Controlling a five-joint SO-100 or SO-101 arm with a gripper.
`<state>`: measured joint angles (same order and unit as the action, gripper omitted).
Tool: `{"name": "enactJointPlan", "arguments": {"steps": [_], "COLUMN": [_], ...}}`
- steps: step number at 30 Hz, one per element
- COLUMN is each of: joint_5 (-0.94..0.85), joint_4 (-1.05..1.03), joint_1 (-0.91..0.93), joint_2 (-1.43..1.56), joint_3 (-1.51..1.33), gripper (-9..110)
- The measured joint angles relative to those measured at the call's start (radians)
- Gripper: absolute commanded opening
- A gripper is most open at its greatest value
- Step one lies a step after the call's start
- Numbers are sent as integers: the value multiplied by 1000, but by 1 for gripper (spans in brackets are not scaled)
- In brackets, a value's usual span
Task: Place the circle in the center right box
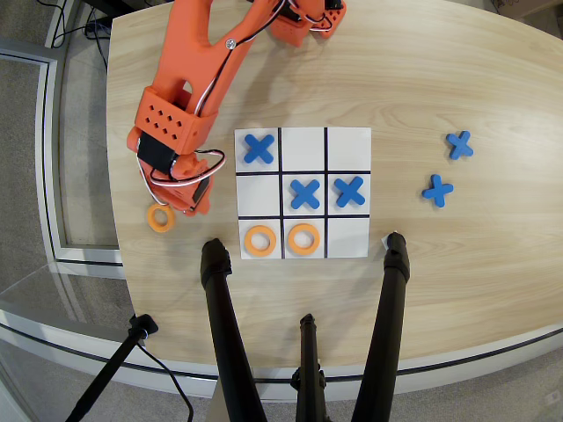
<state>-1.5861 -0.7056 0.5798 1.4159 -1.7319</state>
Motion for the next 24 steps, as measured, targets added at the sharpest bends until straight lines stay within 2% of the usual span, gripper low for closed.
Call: {"name": "enactJointPlan", "arguments": {"steps": [16, 24], "joint_5": [-121, -123], "joint_4": [201, 311], "joint_1": [78, 81], "joint_2": [-3, -55], "joint_3": [-167, -199], "gripper": [18, 18]}}
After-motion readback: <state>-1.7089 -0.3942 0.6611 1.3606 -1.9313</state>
